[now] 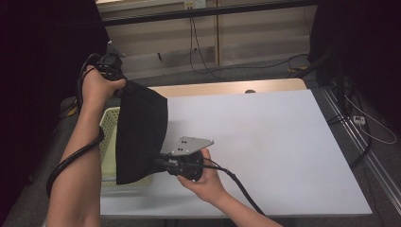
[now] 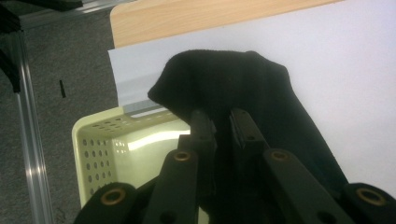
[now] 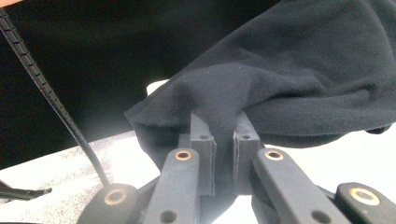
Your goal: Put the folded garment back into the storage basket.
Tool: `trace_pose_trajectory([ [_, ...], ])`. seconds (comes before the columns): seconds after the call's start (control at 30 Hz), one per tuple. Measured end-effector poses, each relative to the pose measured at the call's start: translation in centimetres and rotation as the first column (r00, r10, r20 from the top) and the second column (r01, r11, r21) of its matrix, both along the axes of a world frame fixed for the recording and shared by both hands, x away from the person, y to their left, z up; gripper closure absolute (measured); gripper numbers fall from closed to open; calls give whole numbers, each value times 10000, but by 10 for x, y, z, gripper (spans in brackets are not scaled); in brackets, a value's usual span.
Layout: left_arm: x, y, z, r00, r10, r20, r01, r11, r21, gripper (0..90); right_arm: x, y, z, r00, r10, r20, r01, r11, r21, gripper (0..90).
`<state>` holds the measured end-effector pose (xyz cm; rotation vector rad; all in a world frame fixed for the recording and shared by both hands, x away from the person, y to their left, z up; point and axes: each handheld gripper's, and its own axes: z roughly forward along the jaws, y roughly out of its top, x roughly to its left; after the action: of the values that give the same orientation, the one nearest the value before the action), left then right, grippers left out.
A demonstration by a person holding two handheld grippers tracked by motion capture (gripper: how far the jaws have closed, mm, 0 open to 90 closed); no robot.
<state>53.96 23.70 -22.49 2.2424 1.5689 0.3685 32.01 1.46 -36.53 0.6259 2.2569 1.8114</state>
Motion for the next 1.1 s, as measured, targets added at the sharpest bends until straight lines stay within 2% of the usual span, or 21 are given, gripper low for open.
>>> trace_pose_trajectory([
  [0.83, 1, 6, -6, 10000, 67, 2, -67, 10000, 55, 817, 4, 5, -2, 10000, 14, 37, -15, 10000, 37, 827],
  [1.1, 1, 13, -6, 9998, 208, 48, -207, 9998, -59, 816, 6, 9, -3, 10000, 44, -26, -44, 10000, 3, 827],
])
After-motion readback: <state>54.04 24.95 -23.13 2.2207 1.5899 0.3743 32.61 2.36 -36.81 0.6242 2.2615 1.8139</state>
